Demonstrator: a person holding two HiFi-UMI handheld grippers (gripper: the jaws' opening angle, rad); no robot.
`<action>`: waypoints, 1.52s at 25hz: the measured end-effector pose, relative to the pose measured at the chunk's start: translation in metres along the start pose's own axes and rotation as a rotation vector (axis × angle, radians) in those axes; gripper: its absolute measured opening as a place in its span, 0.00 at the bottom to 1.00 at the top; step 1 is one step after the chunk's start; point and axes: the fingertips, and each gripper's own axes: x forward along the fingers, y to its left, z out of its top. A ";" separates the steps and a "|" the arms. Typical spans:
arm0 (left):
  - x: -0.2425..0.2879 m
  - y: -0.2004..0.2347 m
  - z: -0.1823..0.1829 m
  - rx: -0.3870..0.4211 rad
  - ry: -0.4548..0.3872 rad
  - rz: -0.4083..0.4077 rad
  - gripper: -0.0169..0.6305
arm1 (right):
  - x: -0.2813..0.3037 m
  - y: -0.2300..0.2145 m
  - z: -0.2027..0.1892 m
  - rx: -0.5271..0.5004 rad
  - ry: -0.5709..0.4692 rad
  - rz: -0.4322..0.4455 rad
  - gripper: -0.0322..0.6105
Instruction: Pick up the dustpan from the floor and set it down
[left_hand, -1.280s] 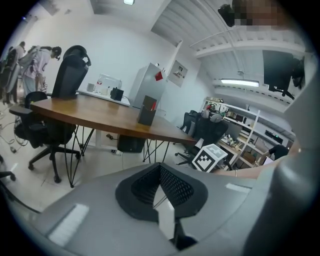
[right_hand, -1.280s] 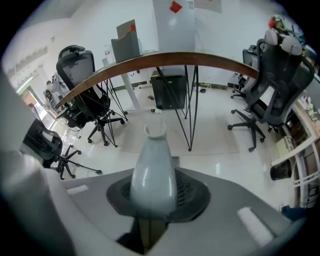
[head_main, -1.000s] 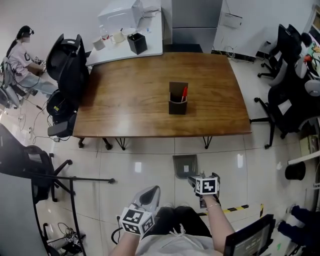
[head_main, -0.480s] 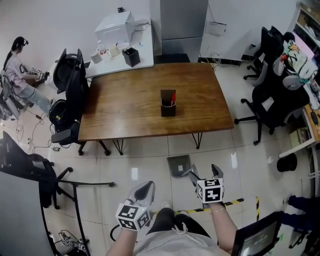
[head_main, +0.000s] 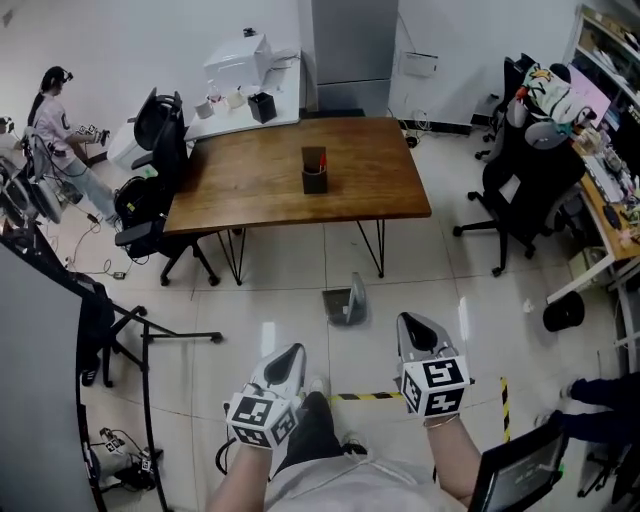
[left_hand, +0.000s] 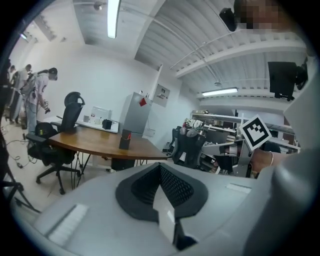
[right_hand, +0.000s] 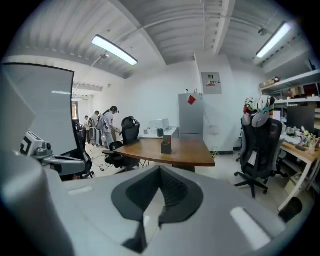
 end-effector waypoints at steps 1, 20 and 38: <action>-0.015 -0.012 -0.004 -0.003 -0.001 0.007 0.05 | -0.019 0.002 -0.002 -0.007 0.001 0.003 0.05; -0.112 -0.057 0.004 0.003 -0.039 0.004 0.05 | -0.127 0.064 -0.035 0.024 0.035 0.055 0.05; -0.121 -0.062 0.016 0.032 -0.070 -0.006 0.05 | -0.139 0.077 -0.020 -0.026 -0.007 0.053 0.05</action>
